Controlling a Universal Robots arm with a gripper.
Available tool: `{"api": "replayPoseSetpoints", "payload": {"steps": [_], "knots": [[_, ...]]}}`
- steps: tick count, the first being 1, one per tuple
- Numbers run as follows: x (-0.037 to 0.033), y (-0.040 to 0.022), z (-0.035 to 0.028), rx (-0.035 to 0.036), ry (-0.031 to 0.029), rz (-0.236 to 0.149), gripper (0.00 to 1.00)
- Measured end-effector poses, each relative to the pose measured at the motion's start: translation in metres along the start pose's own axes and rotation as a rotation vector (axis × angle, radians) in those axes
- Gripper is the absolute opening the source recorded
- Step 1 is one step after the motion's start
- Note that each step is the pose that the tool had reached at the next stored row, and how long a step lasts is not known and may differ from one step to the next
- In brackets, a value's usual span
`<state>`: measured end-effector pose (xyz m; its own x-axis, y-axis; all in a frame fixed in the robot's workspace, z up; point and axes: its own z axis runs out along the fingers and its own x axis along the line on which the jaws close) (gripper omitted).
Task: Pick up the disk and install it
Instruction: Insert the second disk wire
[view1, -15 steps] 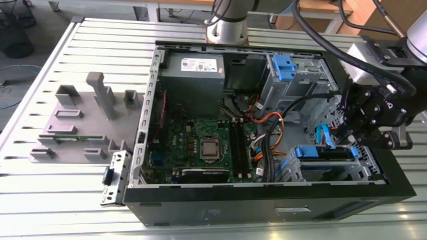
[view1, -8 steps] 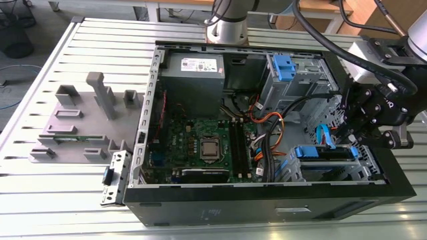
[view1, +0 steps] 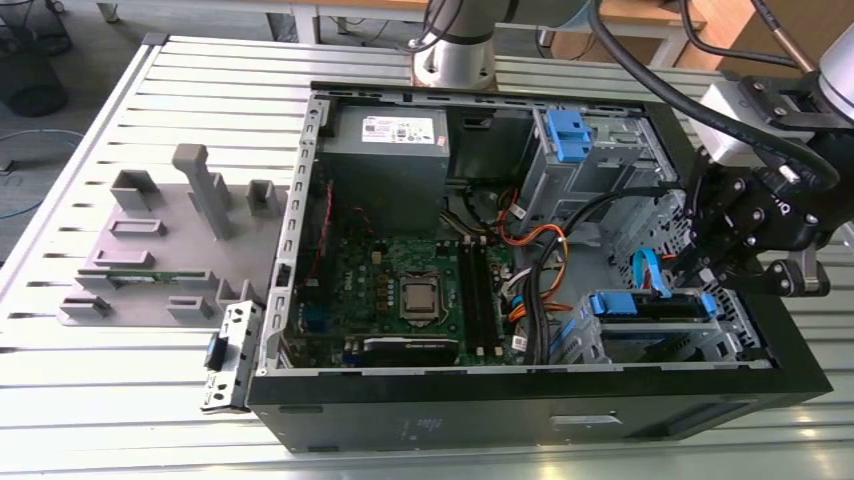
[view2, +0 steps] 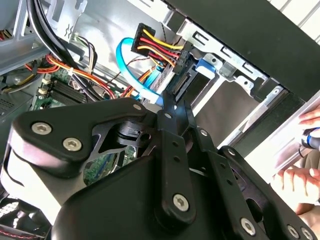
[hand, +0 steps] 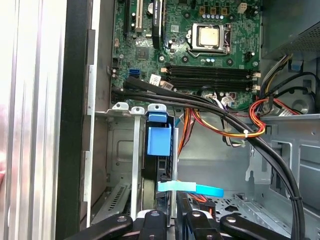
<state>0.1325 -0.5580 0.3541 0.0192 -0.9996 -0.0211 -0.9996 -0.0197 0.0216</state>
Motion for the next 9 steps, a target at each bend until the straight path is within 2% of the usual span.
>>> {"api": "replayPoseSetpoints", "payload": {"steps": [9], "knots": [[-0.0017, -0.0081, 0.0007, 0.0, 0.0001, 0.0, 0.24]]}}
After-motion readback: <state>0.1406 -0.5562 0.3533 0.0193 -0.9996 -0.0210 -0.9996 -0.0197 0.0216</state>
